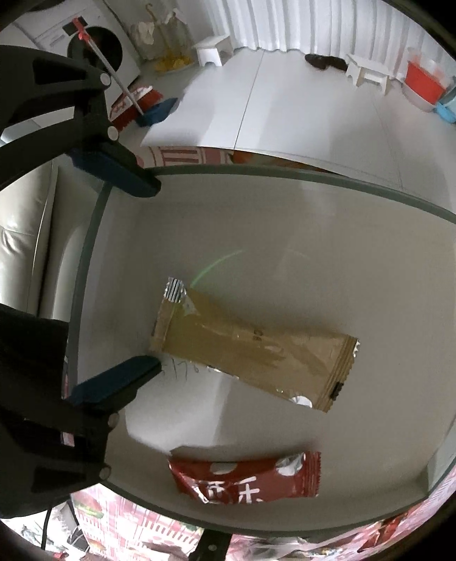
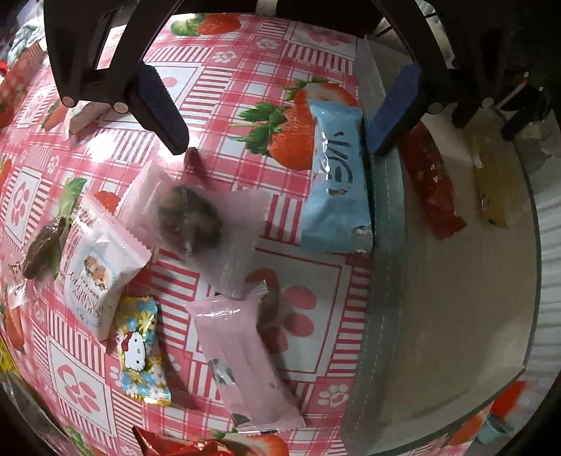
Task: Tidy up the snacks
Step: 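Withdraw both tools from the tray back toward the snack pile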
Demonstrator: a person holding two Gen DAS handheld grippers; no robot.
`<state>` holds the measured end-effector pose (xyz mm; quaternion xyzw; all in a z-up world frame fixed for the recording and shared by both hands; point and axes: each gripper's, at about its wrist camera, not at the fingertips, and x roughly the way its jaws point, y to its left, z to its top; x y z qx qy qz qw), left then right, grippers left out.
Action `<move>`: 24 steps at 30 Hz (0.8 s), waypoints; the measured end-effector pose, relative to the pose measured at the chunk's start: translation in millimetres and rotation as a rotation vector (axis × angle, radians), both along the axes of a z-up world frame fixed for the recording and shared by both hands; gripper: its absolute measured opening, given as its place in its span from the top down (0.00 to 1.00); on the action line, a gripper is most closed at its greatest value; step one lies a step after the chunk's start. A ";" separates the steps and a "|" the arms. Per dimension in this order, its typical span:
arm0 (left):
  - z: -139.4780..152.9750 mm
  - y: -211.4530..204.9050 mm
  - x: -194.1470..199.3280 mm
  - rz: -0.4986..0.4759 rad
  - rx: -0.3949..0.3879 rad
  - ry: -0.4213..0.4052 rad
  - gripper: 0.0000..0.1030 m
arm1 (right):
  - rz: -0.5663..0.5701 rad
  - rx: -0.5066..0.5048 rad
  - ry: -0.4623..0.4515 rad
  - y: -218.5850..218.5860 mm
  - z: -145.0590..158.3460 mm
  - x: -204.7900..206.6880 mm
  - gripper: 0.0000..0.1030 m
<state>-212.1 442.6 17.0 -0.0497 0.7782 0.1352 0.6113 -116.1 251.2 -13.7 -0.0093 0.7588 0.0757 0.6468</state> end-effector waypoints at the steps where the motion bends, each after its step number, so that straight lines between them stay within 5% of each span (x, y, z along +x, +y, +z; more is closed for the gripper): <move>1: -0.5 0.1 0.2 0.002 -0.004 0.001 0.08 | -0.015 0.005 0.008 1.6 -3.6 0.4 0.01; 5: -1.4 1.3 -0.2 0.006 -0.020 -0.002 0.08 | -0.062 -0.012 0.007 -14.3 1.0 1.4 0.01; 10: 3.6 1.9 0.9 0.018 -0.019 -0.012 0.08 | -0.038 -0.169 -0.042 -33.6 20.0 -4.4 0.01; 18: 44.2 -21.5 9.9 -0.029 -0.083 -0.126 0.08 | -0.043 -0.073 -0.033 -27.4 26.7 -11.4 0.01; 24: 69.8 -50.9 27.0 -0.086 -0.150 -0.182 0.08 | -0.265 -0.110 -0.067 -81.8 43.5 -39.4 0.01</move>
